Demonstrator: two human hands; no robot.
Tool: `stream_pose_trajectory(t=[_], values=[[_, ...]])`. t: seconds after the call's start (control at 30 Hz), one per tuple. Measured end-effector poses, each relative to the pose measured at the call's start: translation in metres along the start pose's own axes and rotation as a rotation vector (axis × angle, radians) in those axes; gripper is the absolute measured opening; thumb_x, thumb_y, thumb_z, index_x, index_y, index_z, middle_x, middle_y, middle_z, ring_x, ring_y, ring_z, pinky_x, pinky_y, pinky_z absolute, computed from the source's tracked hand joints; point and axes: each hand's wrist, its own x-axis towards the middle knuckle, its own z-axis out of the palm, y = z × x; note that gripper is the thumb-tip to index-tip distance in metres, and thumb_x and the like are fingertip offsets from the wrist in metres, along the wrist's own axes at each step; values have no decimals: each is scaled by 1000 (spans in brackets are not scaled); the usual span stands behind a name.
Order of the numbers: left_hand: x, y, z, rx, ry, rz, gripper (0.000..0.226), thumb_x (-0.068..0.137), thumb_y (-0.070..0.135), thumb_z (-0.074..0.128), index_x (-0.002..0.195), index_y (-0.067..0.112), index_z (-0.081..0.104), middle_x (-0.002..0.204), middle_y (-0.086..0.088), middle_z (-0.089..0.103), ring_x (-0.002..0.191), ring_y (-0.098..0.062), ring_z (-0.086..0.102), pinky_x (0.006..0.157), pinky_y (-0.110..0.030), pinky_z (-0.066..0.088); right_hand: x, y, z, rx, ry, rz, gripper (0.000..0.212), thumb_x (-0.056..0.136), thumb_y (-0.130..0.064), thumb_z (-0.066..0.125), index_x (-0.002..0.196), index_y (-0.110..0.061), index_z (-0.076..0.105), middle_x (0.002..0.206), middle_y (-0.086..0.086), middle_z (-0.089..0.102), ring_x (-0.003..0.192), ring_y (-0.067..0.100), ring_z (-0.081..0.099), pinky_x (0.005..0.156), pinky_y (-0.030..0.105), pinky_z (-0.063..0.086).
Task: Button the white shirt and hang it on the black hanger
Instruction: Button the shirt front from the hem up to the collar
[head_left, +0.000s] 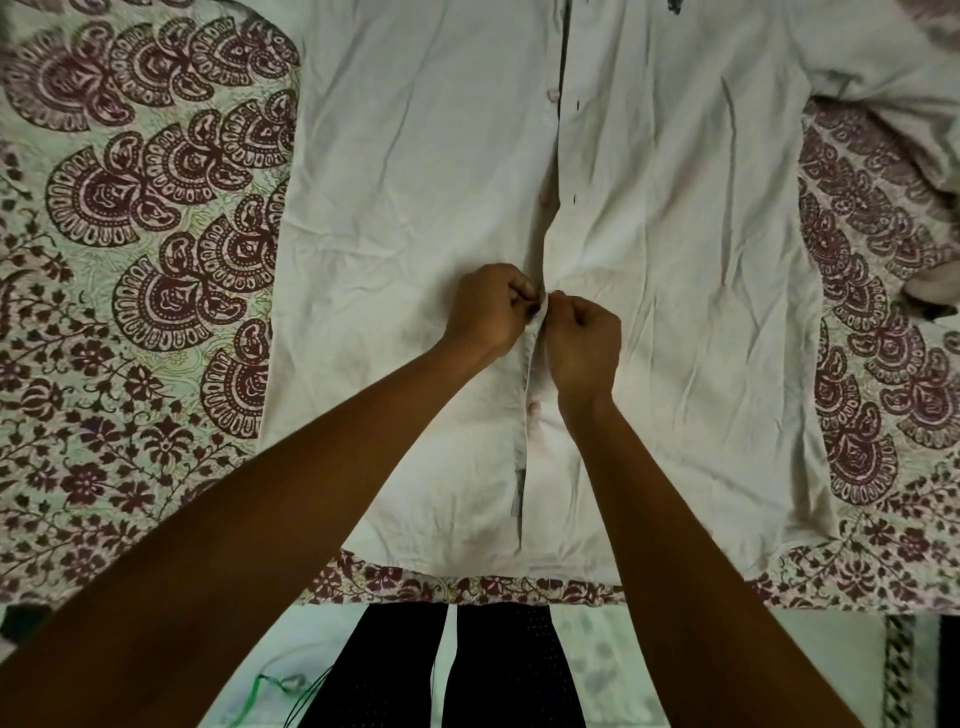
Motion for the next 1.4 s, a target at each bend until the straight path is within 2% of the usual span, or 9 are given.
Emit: stream_pose_trajectory(t=[0.2, 0.33, 0.43, 0.57, 0.77, 0.9, 1.07, 1.3, 1.4], values=[[-1, -3, -8, -94, -62, -25, 15, 81, -10, 57, 93, -7, 65, 70, -10, 64, 58, -6, 61, 63, -18, 55, 11, 3, -13, 45, -97, 13, 16, 81, -7, 69, 73, -22, 70, 72, -7, 66, 72, 10, 63, 81, 34, 53], [-4, 1, -7, -99, -18, -64, 13, 84, 5, 57, 90, -1, 67, 83, -19, 69, 75, -27, 67, 76, -37, 57, 12, 3, -9, -7, -68, -42, 7, 78, -9, 72, 79, -16, 73, 74, -5, 67, 71, 7, 63, 79, 25, 53], [-5, 4, -5, -71, 20, -80, 22, 85, 24, 65, 84, 2, 68, 75, -12, 68, 71, -24, 66, 66, -29, 54, 8, 1, -6, -62, -42, -124, 6, 79, -7, 71, 83, -11, 73, 78, -5, 67, 73, 6, 63, 75, 13, 49], [-4, 0, -2, -114, 69, -120, 13, 81, 17, 70, 83, 5, 65, 67, -1, 62, 74, -24, 66, 75, -35, 56, 6, 2, -4, -64, -24, -135, 6, 78, -9, 73, 84, -10, 73, 81, 0, 71, 77, 12, 67, 78, 23, 54], [-2, -6, 2, -190, 97, -144, 12, 80, 11, 70, 89, 4, 64, 86, -15, 69, 82, -26, 67, 80, -42, 56, 9, 0, -6, -48, -54, -69, 3, 77, -8, 73, 79, -11, 74, 78, 2, 71, 75, 14, 67, 79, 28, 55], [-2, -9, 3, -229, 99, -125, 25, 76, 2, 72, 89, 13, 54, 77, -5, 63, 82, -25, 66, 79, -40, 56, 17, -4, -7, -103, -95, 10, 12, 79, -6, 67, 70, -12, 72, 65, 0, 65, 71, 20, 65, 74, 34, 54], [-5, -10, 6, -114, 122, 16, 37, 78, -4, 65, 81, 18, 37, 71, 3, 51, 75, -19, 57, 59, -9, 43, 28, -7, -5, -48, -152, 224, 26, 77, -4, 64, 53, -12, 58, 59, 9, 57, 59, 25, 53, 60, 34, 43], [-8, -7, 10, 23, 141, 169, 28, 77, -12, 52, 83, 9, 34, 73, -9, 46, 66, -17, 41, 58, -35, 44, 41, -8, 3, -149, -206, 313, 10, 79, -9, 61, 70, -5, 61, 61, 9, 55, 55, 19, 50, 56, 29, 39], [-11, -12, 10, -13, 139, 187, 29, 80, -9, 56, 85, 10, 35, 67, -5, 45, 62, -19, 45, 55, -25, 41, 33, -13, 1, -281, -139, 126, 10, 77, -8, 60, 71, 0, 61, 60, 8, 54, 54, 19, 50, 49, 21, 35]])
